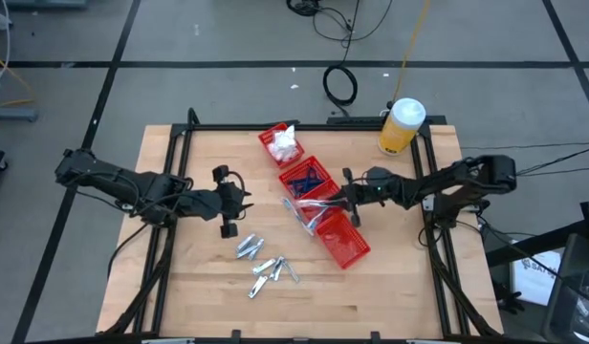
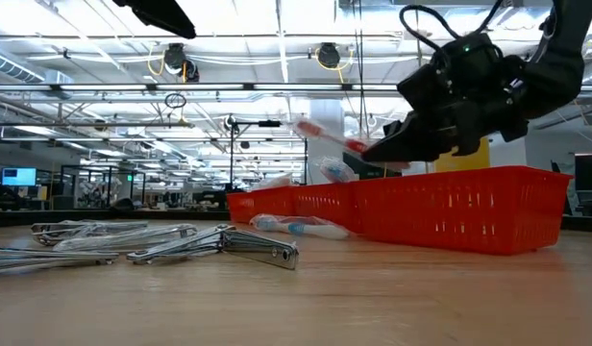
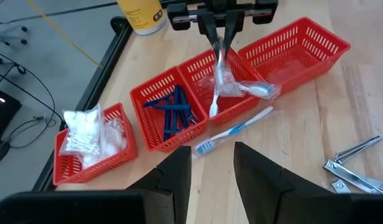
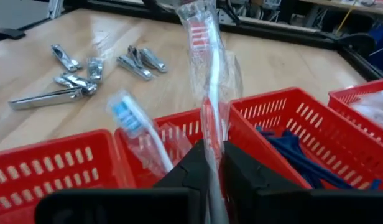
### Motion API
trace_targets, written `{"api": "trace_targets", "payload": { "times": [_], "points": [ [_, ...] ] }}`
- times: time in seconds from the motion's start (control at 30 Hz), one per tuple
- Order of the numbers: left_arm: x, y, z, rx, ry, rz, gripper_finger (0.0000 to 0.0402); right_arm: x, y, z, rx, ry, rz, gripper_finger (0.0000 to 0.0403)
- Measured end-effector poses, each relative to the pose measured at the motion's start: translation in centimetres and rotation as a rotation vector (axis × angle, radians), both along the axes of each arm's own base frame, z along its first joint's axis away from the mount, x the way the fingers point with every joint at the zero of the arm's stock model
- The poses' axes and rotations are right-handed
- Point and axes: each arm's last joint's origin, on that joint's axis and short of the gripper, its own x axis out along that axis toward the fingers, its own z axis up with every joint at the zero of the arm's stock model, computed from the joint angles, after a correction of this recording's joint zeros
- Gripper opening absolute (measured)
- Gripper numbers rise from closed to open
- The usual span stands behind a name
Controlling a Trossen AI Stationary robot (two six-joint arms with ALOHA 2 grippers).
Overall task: Pick & Place Travel size toiletries
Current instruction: Put the orange toothbrush into the bottom middle red bin, then put the blue toothbrush into the bottom middle red bin
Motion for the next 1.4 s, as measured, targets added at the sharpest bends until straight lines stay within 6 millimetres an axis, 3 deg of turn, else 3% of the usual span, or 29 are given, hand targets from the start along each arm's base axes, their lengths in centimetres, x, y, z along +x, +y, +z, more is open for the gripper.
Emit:
{"api": "trace_targets", "payload": {
  "times": [0.43,0.7,0.87,1.07,1.23,1.4],
  "points": [
    [0.0,0.0,0.0,0.002,0.002,-0.003,0.012,0.4,-0.4,0.1,-0.007,-0.06,-0.063,0.0162],
    [0.6,-0.2,-0.5,-0.052,0.005,0.043,0.012,0.5,-0.4,1.4,0.008,-0.175,-0.067,0.0193],
    [3.3,-0.5,-2.9,-0.077,0.087,0.011,0.012,0.6,-0.4,2.7,-0.001,-0.306,-0.065,0.0186],
    [7.6,-0.6,-7.7,-0.007,0.221,-0.046,0.012,0.6,-0.4,2.8,-0.002,-0.319,-0.064,0.0181],
    [10.2,0.6,-12.0,0.054,0.329,-0.019,0.012,0.6,-0.4,2.8,0.046,-0.317,-0.07,0.018],
    [11.5,2.7,-14.5,0.036,0.367,0.058,0.012,0.6,-0.4,2.8,0.052,-0.316,-0.068,0.0179]
  ]
}}
